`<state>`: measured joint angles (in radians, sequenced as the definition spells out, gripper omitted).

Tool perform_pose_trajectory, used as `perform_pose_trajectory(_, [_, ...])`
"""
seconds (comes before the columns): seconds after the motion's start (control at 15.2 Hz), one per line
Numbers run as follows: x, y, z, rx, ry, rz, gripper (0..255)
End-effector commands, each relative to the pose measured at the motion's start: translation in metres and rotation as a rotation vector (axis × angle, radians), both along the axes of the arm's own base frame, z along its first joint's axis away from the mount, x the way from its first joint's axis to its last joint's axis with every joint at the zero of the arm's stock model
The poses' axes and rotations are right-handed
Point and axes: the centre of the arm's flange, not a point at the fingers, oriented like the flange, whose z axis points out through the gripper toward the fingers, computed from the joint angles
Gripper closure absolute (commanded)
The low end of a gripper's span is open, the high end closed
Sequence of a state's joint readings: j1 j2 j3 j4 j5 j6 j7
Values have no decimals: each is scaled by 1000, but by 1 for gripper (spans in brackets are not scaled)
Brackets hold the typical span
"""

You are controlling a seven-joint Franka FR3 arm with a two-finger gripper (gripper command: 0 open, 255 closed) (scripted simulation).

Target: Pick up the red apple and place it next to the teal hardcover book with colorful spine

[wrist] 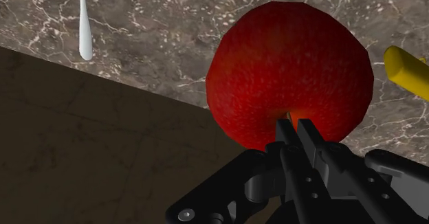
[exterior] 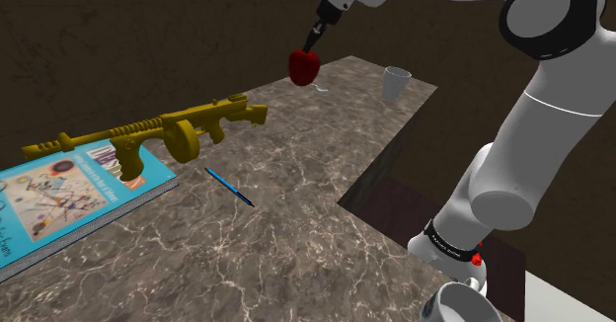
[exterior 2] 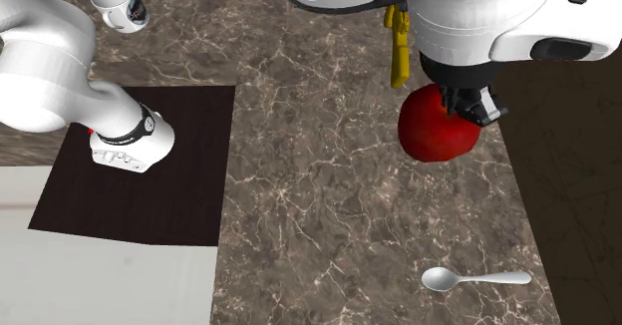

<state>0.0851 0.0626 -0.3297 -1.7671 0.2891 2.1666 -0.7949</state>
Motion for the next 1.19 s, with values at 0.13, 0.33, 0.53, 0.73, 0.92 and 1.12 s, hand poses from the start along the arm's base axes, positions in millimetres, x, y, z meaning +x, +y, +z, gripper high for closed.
perform_pose_trajectory(0.13, [-1,0,21,0,0,0,255])
perform_pose_trajectory(0.33, [-1,0,36,0,0,0,255])
perform_pose_trajectory(0.53, [-1,0,52,0,0,0,255])
perform_pose_trajectory(0.73, [-1,0,68,0,0,0,255])
perform_pose_trajectory(0.92, [-1,0,84,0,0,0,255])
perform_pose_trajectory(1.12, [-1,0,95,0,0,0,255])
